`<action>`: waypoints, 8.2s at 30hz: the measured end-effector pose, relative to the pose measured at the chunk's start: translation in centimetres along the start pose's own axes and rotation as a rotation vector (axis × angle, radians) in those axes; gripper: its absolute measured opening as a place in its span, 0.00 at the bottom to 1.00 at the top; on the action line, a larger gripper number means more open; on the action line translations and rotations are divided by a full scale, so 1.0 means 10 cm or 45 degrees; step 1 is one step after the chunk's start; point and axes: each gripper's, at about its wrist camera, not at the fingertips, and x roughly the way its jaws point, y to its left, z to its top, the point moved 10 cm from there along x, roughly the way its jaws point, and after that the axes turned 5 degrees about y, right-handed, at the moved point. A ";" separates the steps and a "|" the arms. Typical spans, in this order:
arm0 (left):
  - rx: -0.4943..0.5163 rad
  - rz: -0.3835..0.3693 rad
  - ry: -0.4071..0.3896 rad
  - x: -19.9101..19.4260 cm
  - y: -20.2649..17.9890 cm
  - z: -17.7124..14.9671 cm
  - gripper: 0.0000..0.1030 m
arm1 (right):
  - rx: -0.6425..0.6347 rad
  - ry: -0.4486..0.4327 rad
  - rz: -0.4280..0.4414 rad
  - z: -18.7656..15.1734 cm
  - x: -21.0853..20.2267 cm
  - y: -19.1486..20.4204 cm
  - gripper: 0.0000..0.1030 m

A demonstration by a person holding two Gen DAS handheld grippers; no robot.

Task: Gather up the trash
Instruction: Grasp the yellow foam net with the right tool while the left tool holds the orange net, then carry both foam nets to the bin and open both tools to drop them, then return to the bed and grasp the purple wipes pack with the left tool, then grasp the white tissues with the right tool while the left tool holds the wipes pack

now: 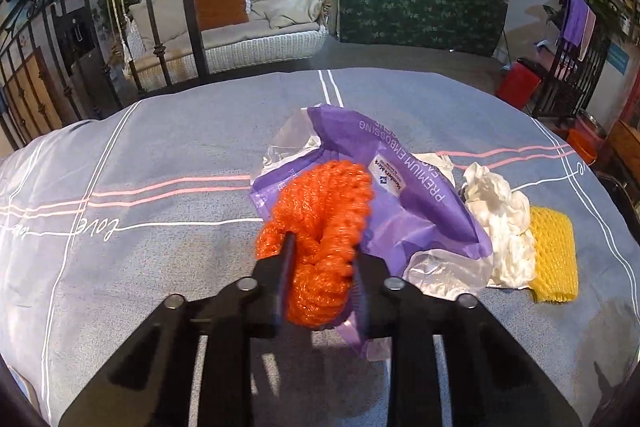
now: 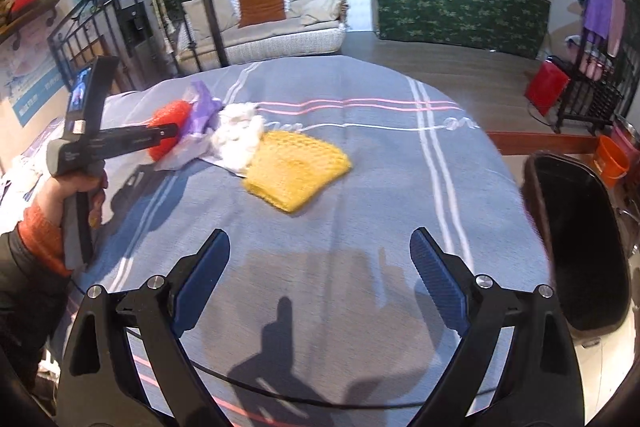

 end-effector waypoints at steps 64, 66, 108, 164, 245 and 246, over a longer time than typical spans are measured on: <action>0.153 -0.458 -0.180 -0.98 -1.89 -0.55 0.19 | 0.342 -0.147 -0.320 -0.30 -0.54 -1.54 0.12; 0.190 -0.505 -0.172 -0.98 -2.09 -0.56 0.19 | 0.397 -0.141 -0.360 -0.36 -0.58 -1.81 0.12; 0.680 -0.803 0.015 -0.58 -4.75 -0.69 0.19 | 0.643 -0.326 -0.710 -1.24 -1.24 -3.05 0.75; 0.262 -0.279 -0.167 -0.89 -2.19 -0.36 0.95 | 0.233 -0.250 -0.272 -0.17 -0.59 -1.29 0.84; -0.316 -0.202 -0.136 -0.79 -0.31 -0.46 0.09 | -0.143 0.174 0.086 0.75 1.15 0.67 0.23; -0.305 -0.211 -0.137 -0.80 -0.34 -0.46 0.09 | -0.131 0.159 0.091 0.74 1.09 0.65 0.23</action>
